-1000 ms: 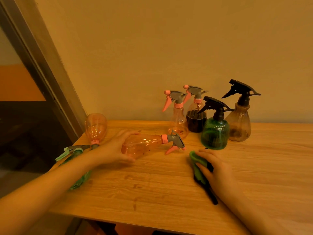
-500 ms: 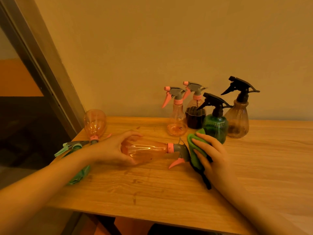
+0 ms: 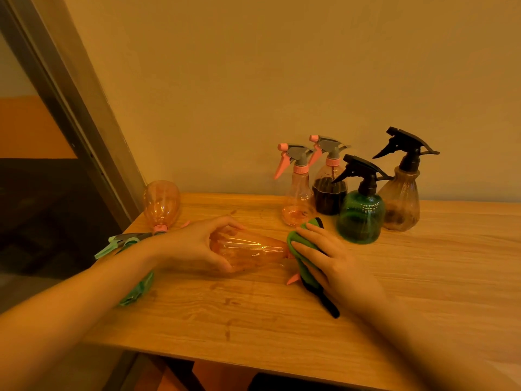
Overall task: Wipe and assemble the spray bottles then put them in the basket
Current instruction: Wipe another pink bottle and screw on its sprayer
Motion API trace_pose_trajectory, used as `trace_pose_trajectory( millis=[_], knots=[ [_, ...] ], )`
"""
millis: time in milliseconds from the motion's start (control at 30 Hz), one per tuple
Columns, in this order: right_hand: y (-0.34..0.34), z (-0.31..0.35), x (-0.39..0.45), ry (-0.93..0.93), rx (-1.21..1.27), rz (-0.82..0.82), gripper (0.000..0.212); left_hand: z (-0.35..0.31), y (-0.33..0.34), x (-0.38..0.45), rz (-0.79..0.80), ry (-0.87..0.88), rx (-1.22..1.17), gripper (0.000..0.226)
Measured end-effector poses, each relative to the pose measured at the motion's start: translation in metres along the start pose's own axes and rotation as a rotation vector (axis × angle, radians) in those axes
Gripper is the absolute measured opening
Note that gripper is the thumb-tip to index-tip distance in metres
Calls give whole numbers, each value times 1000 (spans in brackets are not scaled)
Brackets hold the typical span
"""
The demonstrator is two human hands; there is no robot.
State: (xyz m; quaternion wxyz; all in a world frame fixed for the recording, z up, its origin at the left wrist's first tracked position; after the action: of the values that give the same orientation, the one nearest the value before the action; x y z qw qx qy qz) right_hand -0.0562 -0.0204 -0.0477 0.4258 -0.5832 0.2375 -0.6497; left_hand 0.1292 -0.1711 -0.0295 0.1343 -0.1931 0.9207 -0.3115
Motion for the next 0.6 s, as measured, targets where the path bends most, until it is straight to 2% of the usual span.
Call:
trace_pose_trajectory(
  millis=[200,367,467,600],
  knots=[
    [-2,-16,-26,-1,-70,67,39,-1,-1,6,13,8,34,72],
    [-13,-7,-16,5,-66,-45,39,-1,-1,9,50,7,45,71],
    [-16,7,7,29,-101,-80,48,-2,-1,9,62,1,26,71],
    [1,17,18,-73,-182,4,50,-3,-1,10,80,-8,44,72]
  ],
)
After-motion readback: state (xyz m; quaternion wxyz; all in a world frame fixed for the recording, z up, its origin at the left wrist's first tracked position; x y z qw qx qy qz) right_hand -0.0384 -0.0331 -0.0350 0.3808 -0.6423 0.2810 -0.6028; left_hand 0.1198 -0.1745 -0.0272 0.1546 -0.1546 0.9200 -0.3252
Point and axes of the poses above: each hand's wrist, its own x-axis towards the middle knuckle, its own y-axis out of the palm, z = x × y, the point moved 7 cm from there along x, towards the middle knuckle, and after that the axes turned 10 degrees about y, right-handed, at the moved point
